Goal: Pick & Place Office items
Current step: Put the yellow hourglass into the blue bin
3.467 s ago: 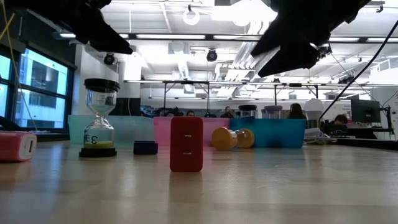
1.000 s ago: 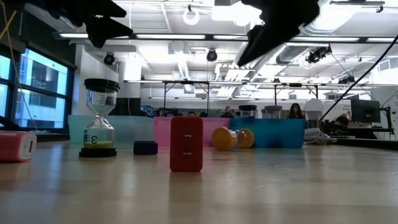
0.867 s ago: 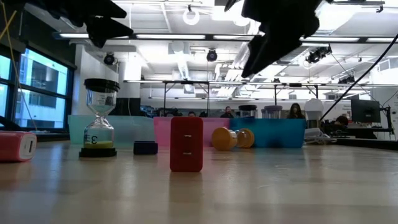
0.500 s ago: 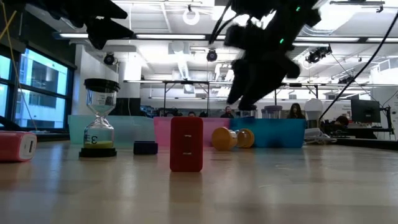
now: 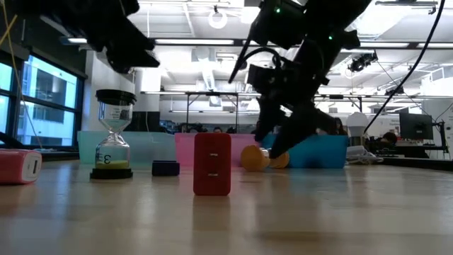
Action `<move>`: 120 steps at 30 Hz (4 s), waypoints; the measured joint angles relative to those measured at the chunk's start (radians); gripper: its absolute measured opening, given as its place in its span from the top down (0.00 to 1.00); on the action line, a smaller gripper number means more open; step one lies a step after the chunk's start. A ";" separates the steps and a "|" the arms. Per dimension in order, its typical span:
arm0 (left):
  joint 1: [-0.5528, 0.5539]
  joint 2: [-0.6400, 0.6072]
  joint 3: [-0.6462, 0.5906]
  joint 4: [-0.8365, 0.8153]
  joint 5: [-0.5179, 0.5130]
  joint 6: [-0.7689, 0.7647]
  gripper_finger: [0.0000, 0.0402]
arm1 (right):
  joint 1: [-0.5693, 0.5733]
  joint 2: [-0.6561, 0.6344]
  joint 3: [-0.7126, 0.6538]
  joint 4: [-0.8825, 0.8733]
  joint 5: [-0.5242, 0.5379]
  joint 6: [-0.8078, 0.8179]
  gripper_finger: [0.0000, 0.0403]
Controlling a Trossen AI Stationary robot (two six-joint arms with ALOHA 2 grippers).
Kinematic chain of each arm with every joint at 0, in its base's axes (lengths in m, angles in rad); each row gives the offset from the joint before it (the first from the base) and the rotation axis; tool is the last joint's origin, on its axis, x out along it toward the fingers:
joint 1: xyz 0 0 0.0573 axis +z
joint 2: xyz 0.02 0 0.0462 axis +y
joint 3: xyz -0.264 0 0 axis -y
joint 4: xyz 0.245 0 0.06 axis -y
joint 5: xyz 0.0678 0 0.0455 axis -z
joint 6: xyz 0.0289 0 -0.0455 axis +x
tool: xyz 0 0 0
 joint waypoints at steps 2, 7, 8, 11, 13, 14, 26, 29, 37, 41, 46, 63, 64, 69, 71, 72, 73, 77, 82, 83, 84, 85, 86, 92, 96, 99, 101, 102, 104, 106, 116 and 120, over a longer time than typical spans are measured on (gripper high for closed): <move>-0.001 0.027 -0.001 0.035 0.001 0.005 0.43 | 0.000 0.000 0.000 0.011 0.007 -0.031 0.26; -0.001 0.073 0.001 0.103 0.002 0.042 0.43 | -0.013 0.000 0.000 0.031 -0.027 -0.065 0.26; -0.001 0.073 0.000 0.103 0.002 0.037 0.43 | -0.017 0.001 0.000 0.031 -0.037 -0.065 0.26; -0.001 0.093 0.001 0.158 0.002 0.023 0.43 | -0.023 0.018 0.000 0.032 -0.048 -0.066 0.26; -0.001 0.101 -0.001 0.168 0.001 0.022 0.43 | -0.030 0.031 -0.001 0.039 -0.048 -0.075 0.26; -0.002 0.108 0.001 0.187 0.002 0.022 0.43 | -0.030 0.041 0.002 0.055 -0.049 -0.083 0.26; -0.005 0.128 0.000 0.199 0.013 0.019 0.43 | -0.033 0.096 0.001 0.141 -0.067 -0.068 0.26; -0.005 0.128 0.000 0.199 0.014 0.019 0.43 | -0.033 0.097 0.001 0.136 -0.068 -0.066 0.31; -0.005 0.128 0.000 0.198 0.016 0.019 0.43 | -0.039 0.097 0.002 0.089 -0.061 -0.065 0.51; -0.005 0.128 0.000 0.198 0.017 0.020 0.43 | -0.040 0.097 0.003 0.085 -0.057 -0.065 0.54; -0.005 0.128 0.000 0.198 0.017 0.020 0.43 | -0.029 0.098 0.001 0.101 -0.039 -0.056 0.52; -0.004 0.128 0.000 0.196 0.016 0.020 0.43 | 0.119 0.097 0.068 0.162 0.438 -0.033 0.54; -0.004 0.128 0.000 0.196 0.016 0.020 0.43 | 0.131 0.096 0.086 0.155 0.476 -0.023 0.54; -0.004 0.128 0.000 0.196 0.020 0.020 0.43 | 0.180 0.095 0.178 0.113 0.710 -0.020 0.54; -0.004 0.128 0.000 0.196 0.036 0.020 0.43 | 0.190 0.093 0.210 0.101 0.802 -0.020 0.54; -0.004 0.128 0.000 0.196 0.047 0.020 0.43 | 0.193 0.085 0.220 0.093 0.844 -0.020 0.54; -0.004 0.128 0.000 0.196 0.056 0.020 0.43 | 0.193 0.075 0.227 0.088 0.889 -0.021 0.54; -0.005 0.128 0.000 0.196 0.077 0.020 0.43 | 0.185 0.023 0.237 0.085 1.064 -0.057 0.54; -0.004 0.127 0.000 0.196 0.077 0.020 0.43 | 0.182 -0.069 0.239 0.081 1.204 -0.113 0.54; -0.004 0.127 0.000 0.196 0.077 0.020 0.43 | 0.182 -0.093 0.239 0.077 1.226 -0.122 0.54; -0.004 0.127 0.000 0.196 0.077 0.020 0.43 | 0.183 -0.119 0.238 0.064 1.235 -0.122 0.53; -0.004 0.127 0.000 0.196 0.076 0.020 0.43 | 0.183 -0.143 0.237 0.058 1.238 -0.125 0.53; -0.004 0.127 0.000 0.196 0.076 0.020 0.43 | 0.182 -0.166 0.238 0.057 1.235 -0.124 0.53; -0.004 0.127 0.000 0.199 0.076 0.020 0.43 | 0.115 -0.376 0.238 0.003 1.162 -0.060 0.54; -0.004 0.127 0.000 0.199 0.076 0.020 0.43 | 0.012 -0.515 0.238 -0.043 0.813 0.162 0.53; -0.004 0.127 0.000 0.199 0.076 0.020 0.43 | -0.106 -0.579 0.236 -0.105 0.498 0.335 0.53; -0.004 0.127 0.000 0.199 0.078 0.020 0.43 | -0.182 -0.605 0.206 -0.107 0.361 0.386 0.54; -0.004 0.127 0.000 0.200 0.085 0.020 0.43 | -0.217 -0.610 0.185 -0.106 0.317 0.393 0.54; -0.004 0.127 0.000 0.199 0.094 0.020 0.43 | -0.276 -0.611 0.143 -0.070 0.219 0.408 0.54; -0.004 0.127 0.000 0.200 0.100 0.020 0.43 | -0.331 -0.611 0.088 -0.020 0.150 0.421 0.54; -0.004 0.127 0.000 0.199 0.115 0.020 0.43 | -0.439 -0.563 -0.296 0.617 0.029 0.438 0.54; -0.004 0.127 0.000 0.199 0.115 0.020 0.43 | -0.460 -0.541 -0.390 0.808 -0.003 0.460 0.51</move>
